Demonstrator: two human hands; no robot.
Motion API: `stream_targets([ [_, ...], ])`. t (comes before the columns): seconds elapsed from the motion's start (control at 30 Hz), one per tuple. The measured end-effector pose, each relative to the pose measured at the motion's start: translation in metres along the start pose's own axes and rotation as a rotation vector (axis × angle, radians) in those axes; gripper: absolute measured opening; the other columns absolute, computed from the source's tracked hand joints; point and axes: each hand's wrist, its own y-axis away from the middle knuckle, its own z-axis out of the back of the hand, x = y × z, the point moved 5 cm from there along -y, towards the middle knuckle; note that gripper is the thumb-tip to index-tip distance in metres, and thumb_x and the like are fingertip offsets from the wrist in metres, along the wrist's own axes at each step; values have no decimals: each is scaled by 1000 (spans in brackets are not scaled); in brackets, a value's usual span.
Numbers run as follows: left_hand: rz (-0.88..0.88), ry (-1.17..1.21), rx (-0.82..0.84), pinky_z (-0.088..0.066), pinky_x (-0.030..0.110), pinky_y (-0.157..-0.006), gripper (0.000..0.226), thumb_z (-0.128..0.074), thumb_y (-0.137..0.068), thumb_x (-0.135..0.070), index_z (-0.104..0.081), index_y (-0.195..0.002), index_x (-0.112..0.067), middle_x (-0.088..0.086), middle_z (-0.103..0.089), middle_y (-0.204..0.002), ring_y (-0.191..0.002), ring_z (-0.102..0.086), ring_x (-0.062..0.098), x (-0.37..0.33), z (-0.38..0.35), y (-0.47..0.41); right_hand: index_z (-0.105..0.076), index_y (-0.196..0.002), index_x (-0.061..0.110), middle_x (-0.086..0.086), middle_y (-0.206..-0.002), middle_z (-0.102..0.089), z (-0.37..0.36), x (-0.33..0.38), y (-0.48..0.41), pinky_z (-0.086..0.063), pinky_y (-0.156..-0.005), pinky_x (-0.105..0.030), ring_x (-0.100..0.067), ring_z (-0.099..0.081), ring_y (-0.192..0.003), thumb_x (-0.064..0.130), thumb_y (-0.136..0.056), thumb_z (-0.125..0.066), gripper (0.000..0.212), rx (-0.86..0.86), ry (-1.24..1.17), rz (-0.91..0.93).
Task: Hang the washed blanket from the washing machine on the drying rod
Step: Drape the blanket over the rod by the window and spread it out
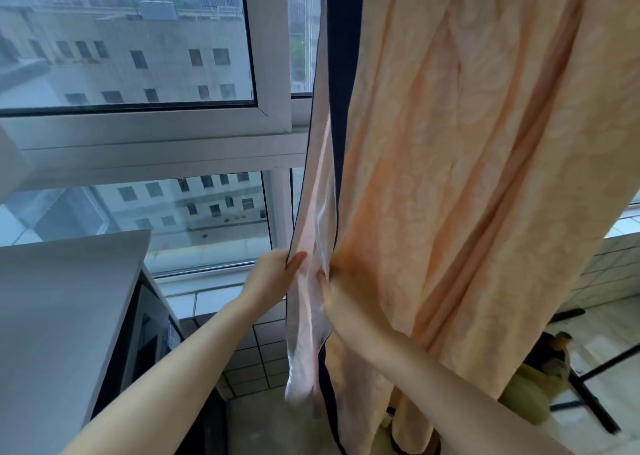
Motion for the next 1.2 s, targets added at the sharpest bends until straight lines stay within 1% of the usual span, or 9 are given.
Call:
stream_targets([
  [0.1,20,1,33,-37,31,-57,44,-45,-98,-40,-53,-61,-16,1,-55,-61,-58,-49,19,17,-7,2,-43,-99,20,9,-67,-22,5,6,5,-31,-70,-30,-21,-41,-82,24,-103,-33,12,-30,-3,54],
  [0.2,70,40,268,-55,42,-83,38,-47,-83,-51,-69,-93,-21,2,-70,-93,-87,-65,21,42,-28,6,-36,-89,17,9,-65,-27,6,10,11,-32,-62,-30,-17,-40,-74,32,-103,-30,21,1,12,113],
  [0.33,31,165,190,-53,41,-79,24,-58,-91,-36,-73,-88,-17,5,-72,-85,-79,-67,19,36,-15,14,-36,-66,20,6,-58,-33,-5,3,13,-29,-53,-22,-8,-37,-51,30,-100,-42,36,-21,-139,131],
  [0.43,-63,405,130,-55,31,-81,10,-65,-90,-16,-74,-89,-21,0,-75,-88,-84,-70,11,7,7,22,-51,-92,16,8,-73,-48,-1,5,17,-38,-64,-21,-7,-51,-67,37,-97,-48,22,-45,-77,183],
  [0.53,-141,633,82,-54,33,-89,19,-58,-92,-7,-72,-104,-13,4,-74,-99,-94,-69,17,-26,36,26,-47,-120,19,7,-97,-59,11,15,23,-49,-78,-23,-6,-59,-88,42,-94,-54,35,-91,-145,208],
  [0.63,-255,760,58,-54,30,-87,27,-52,-97,-25,-67,-114,-10,6,-73,-97,-91,-68,20,-68,63,33,-44,-121,25,10,-98,-60,34,28,28,-52,-80,-21,-4,-61,-87,54,-90,-50,43,-156,-191,225],
  [0.77,-429,776,-33,-54,23,-78,29,-49,-90,-29,-67,-107,-15,-1,-74,-92,-86,-69,13,-127,95,40,-48,-120,24,8,-101,-64,77,45,27,-49,-85,-17,-7,-62,-88,72,-75,-19,72,-241,-79,253],
  [0.93,-562,722,-284,-56,28,-83,29,-58,-88,-25,-68,-112,-12,-1,-73,-99,-93,-69,14,-177,133,36,-52,-115,27,17,-100,-61,135,63,32,-42,-75,-1,1,-58,-85,52,-92,-41,36,-393,-63,347],
  [1.2,-704,753,-520,-52,17,-74,27,-55,-88,-33,-62,-98,-8,4,-69,-86,-80,-66,7,-224,175,39,-62,-112,17,3,-112,-61,223,102,37,-47,-92,-22,-12,-54,-108,23,-94,-55,20,-841,135,598],
])
